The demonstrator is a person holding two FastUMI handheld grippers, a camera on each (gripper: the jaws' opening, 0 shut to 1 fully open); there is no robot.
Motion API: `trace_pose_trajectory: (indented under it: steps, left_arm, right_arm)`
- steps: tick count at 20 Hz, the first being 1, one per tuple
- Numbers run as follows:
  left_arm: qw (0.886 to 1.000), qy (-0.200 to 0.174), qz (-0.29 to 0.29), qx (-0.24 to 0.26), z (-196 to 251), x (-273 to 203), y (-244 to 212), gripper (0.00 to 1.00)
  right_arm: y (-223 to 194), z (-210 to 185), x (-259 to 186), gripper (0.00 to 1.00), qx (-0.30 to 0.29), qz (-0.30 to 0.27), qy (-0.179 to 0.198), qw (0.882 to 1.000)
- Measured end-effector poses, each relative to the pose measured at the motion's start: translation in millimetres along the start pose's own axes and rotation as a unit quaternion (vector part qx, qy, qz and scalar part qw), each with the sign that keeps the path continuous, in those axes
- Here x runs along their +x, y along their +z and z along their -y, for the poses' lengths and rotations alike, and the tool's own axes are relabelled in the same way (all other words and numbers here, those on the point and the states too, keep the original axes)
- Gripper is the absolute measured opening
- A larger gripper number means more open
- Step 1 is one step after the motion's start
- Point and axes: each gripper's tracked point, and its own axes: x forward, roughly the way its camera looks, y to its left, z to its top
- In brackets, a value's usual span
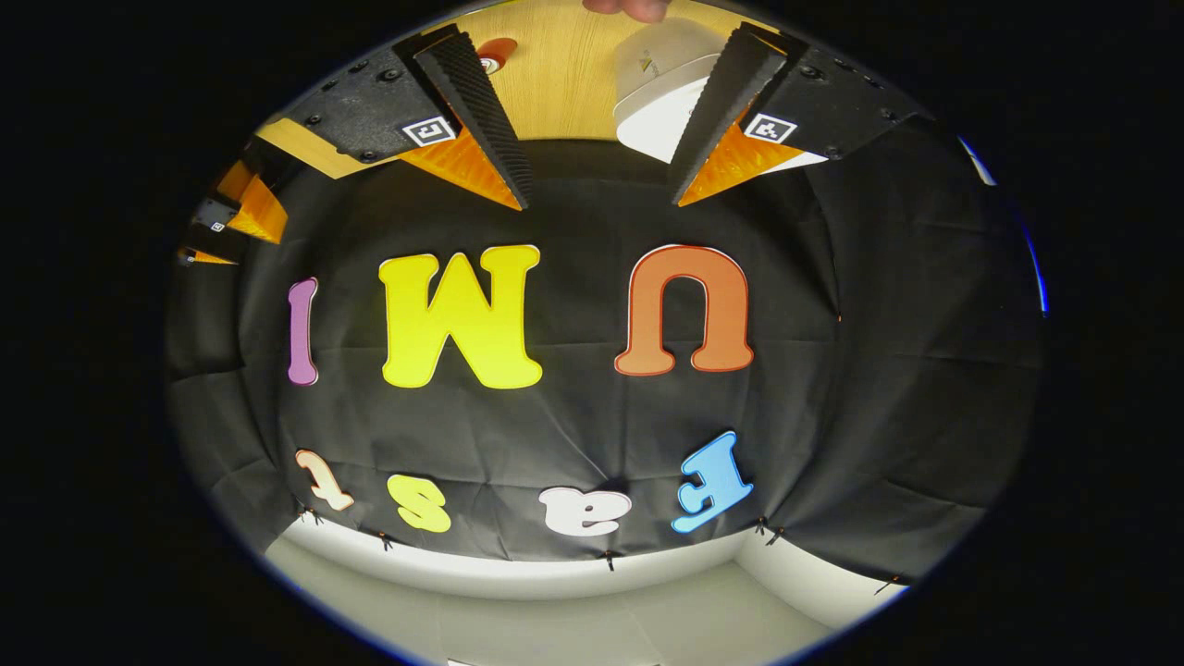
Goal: Press the lid of the desktop garbage bin to open it, pick up the crumpled paper on the desktop and throw it into the bin, then pick up the pop can on the desktop and drop it into the bin, and finally close the garbage bin lid.
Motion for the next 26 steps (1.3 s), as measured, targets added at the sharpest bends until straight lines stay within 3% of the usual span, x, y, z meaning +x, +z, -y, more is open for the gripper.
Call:
trace_pose_trajectory:
  steps: [6, 7, 8, 11, 14, 17, 20, 26]
  left_arm:
    - [1.000, 0.024, 0.007, 0.008, -15, 17, 8, 0.96]
    - [0.999, 0.032, 0.004, 0.006, -21, 20, 6, 0.90]
    - [0.999, 0.041, 0.001, 0.003, -28, 24, 5, 0.96]
    - [0.998, 0.067, -0.011, 0.000, -48, 31, -2, 0.96]
    - [0.996, 0.088, -0.021, 0.003, -64, 36, -8, 0.89]
    - [0.994, 0.100, -0.036, 0.003, -75, 41, -20, 0.74]
    - [0.992, 0.112, -0.054, 0.007, -89, 47, -32, 0.68]
    - [0.986, 0.117, -0.116, -0.030, -96, 50, -81, 0.53]
  right_arm:
    - [8, 13, 8, 0.94, 0.000, 0.002, -0.004, 1.000]
    - [9, 15, 9, 0.94, 0.000, 0.003, -0.005, 1.000]
    - [8, 16, 10, 0.94, -0.001, 0.003, -0.005, 1.000]
    - [6, 15, 11, 0.94, -0.005, -0.002, 0.002, 1.000]
    - [4, 15, 10, 0.93, -0.007, -0.006, 0.011, 1.000]
    - [5, 16, 10, 0.92, -0.010, -0.008, 0.014, 1.000]
    - [1, 17, 9, 0.92, -0.017, -0.012, 0.015, 1.000]
    - [-8, 20, 4, 0.94, -0.031, -0.023, 0.016, 0.999]
